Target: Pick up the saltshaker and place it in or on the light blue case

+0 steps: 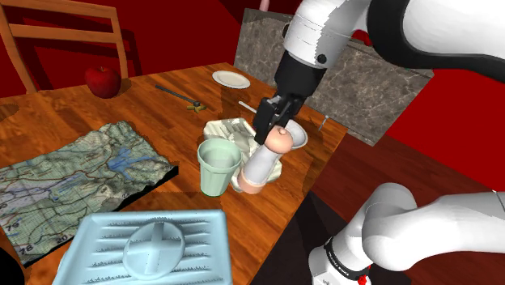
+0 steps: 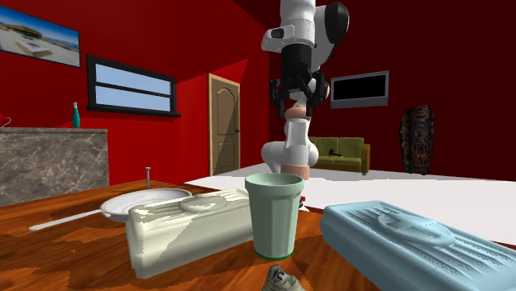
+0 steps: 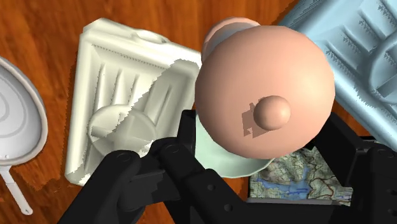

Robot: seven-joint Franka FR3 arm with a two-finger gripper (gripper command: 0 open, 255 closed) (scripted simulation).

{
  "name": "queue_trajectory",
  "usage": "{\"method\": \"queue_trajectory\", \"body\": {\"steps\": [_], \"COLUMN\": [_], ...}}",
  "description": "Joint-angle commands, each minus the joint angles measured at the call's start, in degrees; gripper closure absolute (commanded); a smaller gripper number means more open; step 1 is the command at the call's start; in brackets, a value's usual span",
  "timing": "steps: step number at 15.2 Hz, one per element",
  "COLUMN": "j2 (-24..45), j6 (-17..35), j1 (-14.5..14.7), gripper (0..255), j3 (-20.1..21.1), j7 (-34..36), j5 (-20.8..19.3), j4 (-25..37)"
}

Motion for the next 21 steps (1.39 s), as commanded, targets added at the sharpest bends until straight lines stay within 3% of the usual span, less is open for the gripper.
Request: {"method": "queue_trajectory", "body": {"steps": [1,7,15,21], "j2": [0.8,2.4,15.3,29.4], "j6": [-1.4,-5.3,-7.5,-10.8], "j1": [-0.2,-0.5,-0.8,-0.2], "gripper": [255,255,255,255], "j3": [-0.1,-0.4,10.1,20.0], "j7": [0.1,0.4,12.2,23.4], "j5": [-0.2,-0.8,-1.1,-7.0], "j4": [2.2,7.6,23.7,40.0]}}
